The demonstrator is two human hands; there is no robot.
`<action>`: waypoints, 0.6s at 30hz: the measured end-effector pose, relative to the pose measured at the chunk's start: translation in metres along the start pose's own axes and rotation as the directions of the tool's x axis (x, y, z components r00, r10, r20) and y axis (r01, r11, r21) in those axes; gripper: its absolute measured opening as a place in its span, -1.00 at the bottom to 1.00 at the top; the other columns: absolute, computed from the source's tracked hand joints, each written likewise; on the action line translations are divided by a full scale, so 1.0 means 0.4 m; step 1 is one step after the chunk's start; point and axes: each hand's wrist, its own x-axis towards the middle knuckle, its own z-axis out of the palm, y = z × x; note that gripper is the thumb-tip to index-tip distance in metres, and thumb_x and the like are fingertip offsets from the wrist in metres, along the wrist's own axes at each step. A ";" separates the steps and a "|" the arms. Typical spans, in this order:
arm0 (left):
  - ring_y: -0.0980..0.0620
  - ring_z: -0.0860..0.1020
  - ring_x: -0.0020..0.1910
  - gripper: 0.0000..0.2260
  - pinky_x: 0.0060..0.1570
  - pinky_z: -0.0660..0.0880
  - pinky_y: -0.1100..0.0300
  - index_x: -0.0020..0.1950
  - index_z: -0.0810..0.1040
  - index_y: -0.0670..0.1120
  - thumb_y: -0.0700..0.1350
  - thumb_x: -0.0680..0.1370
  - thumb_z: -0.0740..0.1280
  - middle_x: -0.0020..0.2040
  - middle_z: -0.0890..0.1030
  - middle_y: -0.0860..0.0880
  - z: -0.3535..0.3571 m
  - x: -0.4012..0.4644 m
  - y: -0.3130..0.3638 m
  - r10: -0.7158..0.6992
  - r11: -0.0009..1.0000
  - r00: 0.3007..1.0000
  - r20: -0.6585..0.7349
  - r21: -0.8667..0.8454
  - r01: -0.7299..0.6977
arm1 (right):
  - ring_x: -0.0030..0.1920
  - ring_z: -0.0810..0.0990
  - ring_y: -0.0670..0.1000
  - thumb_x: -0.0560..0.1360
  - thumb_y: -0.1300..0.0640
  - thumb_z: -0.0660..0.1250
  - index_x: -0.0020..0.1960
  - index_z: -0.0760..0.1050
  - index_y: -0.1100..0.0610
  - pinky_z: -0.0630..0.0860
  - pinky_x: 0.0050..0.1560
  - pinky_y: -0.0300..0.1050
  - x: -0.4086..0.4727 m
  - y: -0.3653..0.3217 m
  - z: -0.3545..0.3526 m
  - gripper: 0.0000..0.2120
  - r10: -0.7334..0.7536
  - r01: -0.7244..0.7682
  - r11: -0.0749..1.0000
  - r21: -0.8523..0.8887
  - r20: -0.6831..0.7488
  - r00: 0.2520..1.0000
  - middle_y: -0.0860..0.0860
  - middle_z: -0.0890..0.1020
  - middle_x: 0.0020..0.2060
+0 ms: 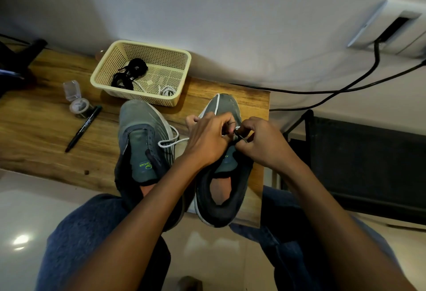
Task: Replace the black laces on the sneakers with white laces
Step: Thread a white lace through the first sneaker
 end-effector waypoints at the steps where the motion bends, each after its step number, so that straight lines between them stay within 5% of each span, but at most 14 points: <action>1: 0.19 0.27 -0.12 -0.67 -0.12 0.02 0.16 -0.31 0.26 0.12 -0.14 0.49 0.37 -0.25 0.42 0.12 0.002 0.000 0.000 -0.001 1.000 1.000 -0.001 -0.006 0.001 | -0.13 0.51 0.07 0.41 0.19 0.40 -0.18 0.49 0.15 0.49 -0.14 -0.01 0.000 0.001 0.000 -0.91 0.003 -0.003 1.000 0.010 -0.001 1.000 0.07 0.52 -0.15; 18: 0.14 0.39 -0.09 -0.78 -0.11 0.01 0.16 -0.18 0.34 0.11 -0.10 0.49 0.38 -0.19 0.48 0.12 0.012 -0.008 -0.006 0.010 1.000 0.998 -0.054 0.016 -0.009 | -0.33 0.46 -0.12 0.44 0.24 0.38 -0.20 0.56 0.13 0.37 -0.35 -0.21 -0.014 -0.015 -0.008 -0.95 0.103 -0.108 0.987 0.122 0.049 0.993 -0.03 0.53 -0.32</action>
